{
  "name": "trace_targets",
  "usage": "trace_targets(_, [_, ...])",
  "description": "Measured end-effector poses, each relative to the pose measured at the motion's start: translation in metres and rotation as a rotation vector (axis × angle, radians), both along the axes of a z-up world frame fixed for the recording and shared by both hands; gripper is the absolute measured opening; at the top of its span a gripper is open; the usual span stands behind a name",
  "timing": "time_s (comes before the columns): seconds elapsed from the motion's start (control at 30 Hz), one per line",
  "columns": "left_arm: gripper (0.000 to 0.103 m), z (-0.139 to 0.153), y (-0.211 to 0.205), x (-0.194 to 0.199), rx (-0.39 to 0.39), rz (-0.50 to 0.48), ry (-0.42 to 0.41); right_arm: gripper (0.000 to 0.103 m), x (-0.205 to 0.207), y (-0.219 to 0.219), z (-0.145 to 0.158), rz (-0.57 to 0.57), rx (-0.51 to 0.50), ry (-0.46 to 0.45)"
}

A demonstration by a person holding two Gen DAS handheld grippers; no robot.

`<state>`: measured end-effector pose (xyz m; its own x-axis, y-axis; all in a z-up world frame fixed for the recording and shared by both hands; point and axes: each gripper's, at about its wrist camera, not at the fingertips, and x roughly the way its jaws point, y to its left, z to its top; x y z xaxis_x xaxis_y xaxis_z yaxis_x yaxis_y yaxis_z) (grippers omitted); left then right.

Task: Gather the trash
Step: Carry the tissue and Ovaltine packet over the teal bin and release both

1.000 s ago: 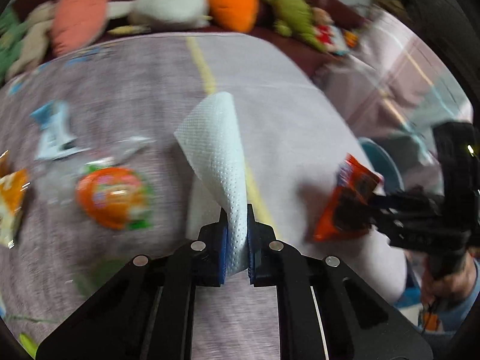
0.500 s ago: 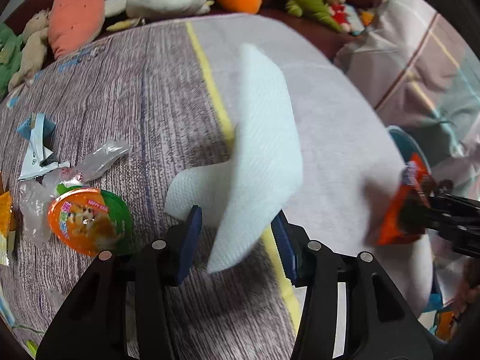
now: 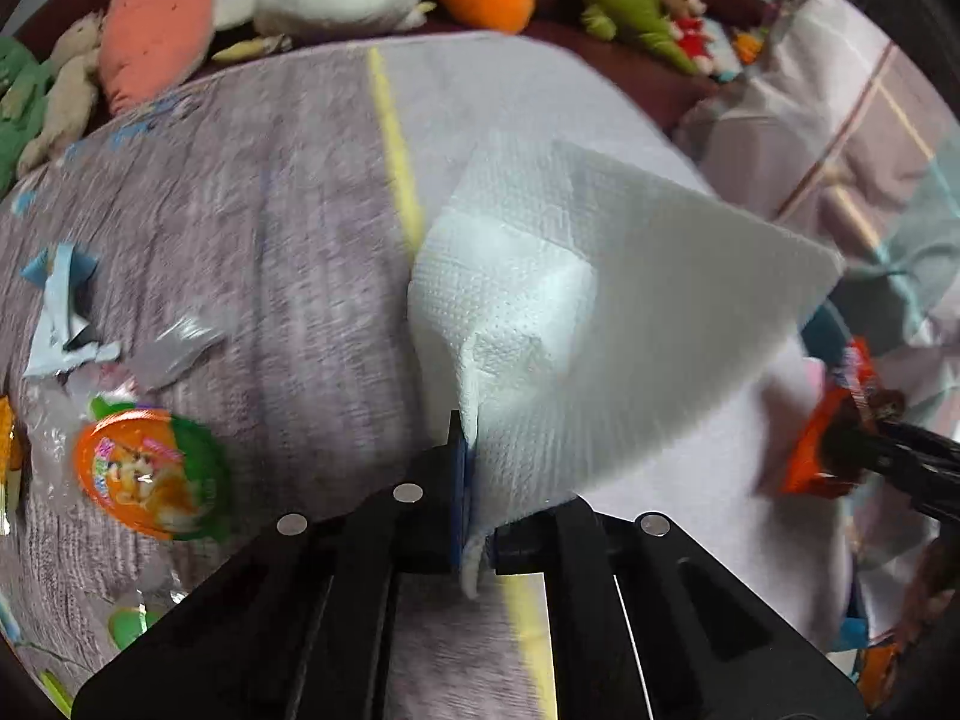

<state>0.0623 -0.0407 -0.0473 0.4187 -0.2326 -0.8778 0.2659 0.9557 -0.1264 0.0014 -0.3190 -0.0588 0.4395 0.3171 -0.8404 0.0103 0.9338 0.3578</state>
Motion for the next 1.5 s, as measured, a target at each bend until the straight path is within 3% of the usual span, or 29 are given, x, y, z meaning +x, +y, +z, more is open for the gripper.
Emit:
trace_targets(0.17, [0.005, 0.02, -0.051, -0.005, -0.019, -0.1, -0.014, 0.041, -0.007, -0.044, 0.005, -0.095, 0.038, -0.049])
trace_targets(0.4, [0.005, 0.033, -0.165, -0.014, -0.034, -0.289, -0.045, 0.041, -0.03, -0.137, 0.02, -0.278, 0.03, -0.104])
trace_targets(0.5, [0.005, 0.022, -0.219, -0.019, -0.032, -0.364, -0.02, 0.041, -0.037, -0.168, 0.02, -0.328, 0.008, -0.104])
trace_targets(0.8, [0.006, -0.022, -0.323, -0.027, -0.012, -0.503, 0.08, 0.041, -0.048, -0.235, 0.001, -0.43, -0.004, -0.075])
trace_targets(1.0, [0.006, -0.052, -0.364, -0.024, 0.026, -0.549, 0.13, 0.041, -0.043, -0.252, -0.008, -0.445, 0.003, -0.064])
trace_targets(1.13, [0.008, -0.064, -0.368, -0.022, 0.045, -0.553, 0.147, 0.041, -0.041, -0.255, -0.008, -0.444, 0.005, -0.069])
trace_targets(1.2, [0.014, -0.07, -0.367, -0.02, 0.061, -0.551, 0.155, 0.041, -0.04, -0.257, -0.009, -0.442, 0.008, -0.068])
trace_targets(1.27, [0.026, -0.074, -0.367, -0.02, 0.071, -0.552, 0.157, 0.041, -0.039, -0.257, -0.011, -0.44, 0.008, -0.065])
trace_targets(1.33, [0.049, -0.075, -0.364, -0.02, 0.074, -0.547, 0.148, 0.041, -0.039, -0.257, -0.011, -0.441, 0.009, -0.062])
trace_targets(1.5, [0.062, -0.072, -0.359, -0.018, 0.066, -0.538, 0.139, 0.041, -0.038, -0.257, -0.012, -0.44, 0.007, -0.058])
